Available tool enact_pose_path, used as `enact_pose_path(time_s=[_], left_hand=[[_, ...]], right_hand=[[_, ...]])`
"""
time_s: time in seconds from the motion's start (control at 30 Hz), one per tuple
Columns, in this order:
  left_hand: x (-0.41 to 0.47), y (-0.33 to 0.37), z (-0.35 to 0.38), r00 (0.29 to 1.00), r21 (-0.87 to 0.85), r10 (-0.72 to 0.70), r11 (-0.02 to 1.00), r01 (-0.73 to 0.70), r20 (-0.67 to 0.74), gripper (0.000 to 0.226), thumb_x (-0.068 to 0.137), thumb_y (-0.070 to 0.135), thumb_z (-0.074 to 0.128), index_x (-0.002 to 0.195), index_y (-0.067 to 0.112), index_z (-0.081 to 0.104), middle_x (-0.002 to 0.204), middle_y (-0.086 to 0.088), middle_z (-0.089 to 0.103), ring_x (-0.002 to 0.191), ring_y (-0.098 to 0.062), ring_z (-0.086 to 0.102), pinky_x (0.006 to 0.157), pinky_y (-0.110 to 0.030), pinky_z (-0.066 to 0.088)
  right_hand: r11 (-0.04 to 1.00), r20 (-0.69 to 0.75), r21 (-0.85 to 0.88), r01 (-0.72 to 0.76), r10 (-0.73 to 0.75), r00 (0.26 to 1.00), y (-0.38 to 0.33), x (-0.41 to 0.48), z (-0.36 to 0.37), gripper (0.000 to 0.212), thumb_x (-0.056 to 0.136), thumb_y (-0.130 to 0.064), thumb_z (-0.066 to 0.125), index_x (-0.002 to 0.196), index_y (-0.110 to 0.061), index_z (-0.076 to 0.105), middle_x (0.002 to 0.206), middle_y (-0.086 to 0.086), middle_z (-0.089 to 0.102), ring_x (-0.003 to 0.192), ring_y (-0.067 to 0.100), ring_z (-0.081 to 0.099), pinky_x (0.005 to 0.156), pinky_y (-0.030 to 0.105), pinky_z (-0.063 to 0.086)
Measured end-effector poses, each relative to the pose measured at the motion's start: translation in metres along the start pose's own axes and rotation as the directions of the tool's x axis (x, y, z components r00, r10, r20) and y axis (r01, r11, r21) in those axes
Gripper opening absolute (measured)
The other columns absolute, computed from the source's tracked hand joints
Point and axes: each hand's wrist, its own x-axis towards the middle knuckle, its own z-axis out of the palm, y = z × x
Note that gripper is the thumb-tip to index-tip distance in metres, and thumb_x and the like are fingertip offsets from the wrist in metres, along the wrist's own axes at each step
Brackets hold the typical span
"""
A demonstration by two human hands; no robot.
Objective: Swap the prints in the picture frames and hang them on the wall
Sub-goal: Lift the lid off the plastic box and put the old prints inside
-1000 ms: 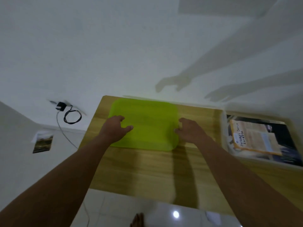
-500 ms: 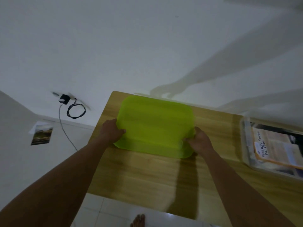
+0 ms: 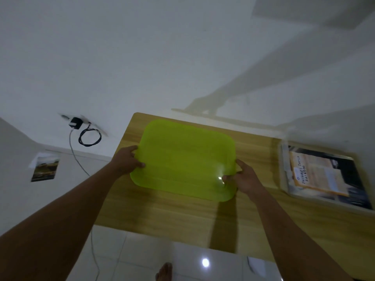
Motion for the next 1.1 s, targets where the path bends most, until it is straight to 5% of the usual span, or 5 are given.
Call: enact_pose_path(time_s=[0.1,0.4,0.53,0.8,1.1], left_hand=[[-0.025,0.033,0.005,0.995,-0.044,0.082,0.996,-0.079,0.058,0.089,0.071,-0.010,0.077,0.147,0.016,0.039,0.113,-0.018,0.064,0.095,-0.025,0.059,0.082,-0.037,0.049],[-0.090,0.147,0.106,0.965,-0.118,0.222,0.971,-0.206,0.138,0.088,0.070,-0.015,0.076,0.146,0.010,0.040,0.119,-0.025,0.063,0.061,-0.007,0.051,0.045,-0.008,0.042],[-0.105,0.180,0.193,0.960,-0.103,0.215,0.975,-0.198,0.182,0.089,0.066,-0.010,0.080,0.145,0.013,0.044,0.073,0.006,0.068,0.051,0.003,0.055,0.049,-0.009,0.044],[-0.104,0.245,0.352,0.961,-0.082,0.234,0.971,-0.225,0.144,0.087,0.070,0.002,0.082,0.145,0.019,0.043,0.087,0.002,0.065,0.078,-0.015,0.063,0.076,-0.026,0.049],[-0.073,0.268,0.417,0.971,0.062,0.218,0.972,-0.225,0.097,0.092,0.055,0.028,0.080,0.141,0.022,0.048,0.118,-0.003,0.069,0.105,-0.024,0.066,0.094,-0.041,0.052]], right_hand=[[0.999,-0.040,0.037,-0.004,0.005,0.999,-0.008,-0.022,-0.032,0.063,0.073,0.019,0.073,0.120,-0.017,0.051,0.084,0.001,0.063,0.075,0.017,0.060,0.056,0.013,0.051],[0.998,-0.157,0.063,0.005,0.005,0.988,0.008,-0.069,-0.197,0.080,0.070,0.010,0.080,0.138,-0.021,0.050,0.127,0.011,0.061,0.109,0.032,0.062,0.092,0.051,0.053],[0.996,-0.220,0.089,-0.023,0.042,0.975,0.043,-0.074,-0.282,0.068,0.081,0.000,0.075,0.141,-0.017,0.048,0.122,0.009,0.060,0.103,0.032,0.063,0.086,0.048,0.054],[0.998,-0.315,0.028,-0.048,0.054,0.947,0.106,-0.052,-0.415,0.071,0.079,-0.004,0.079,0.142,-0.011,0.047,0.105,0.012,0.062,0.077,0.018,0.062,0.055,0.024,0.047],[0.998,-0.305,0.012,-0.059,0.060,0.951,0.135,0.005,-0.465,0.073,0.079,-0.003,0.079,0.143,-0.011,0.046,0.124,0.021,0.062,0.094,0.029,0.063,0.076,0.034,0.050]])
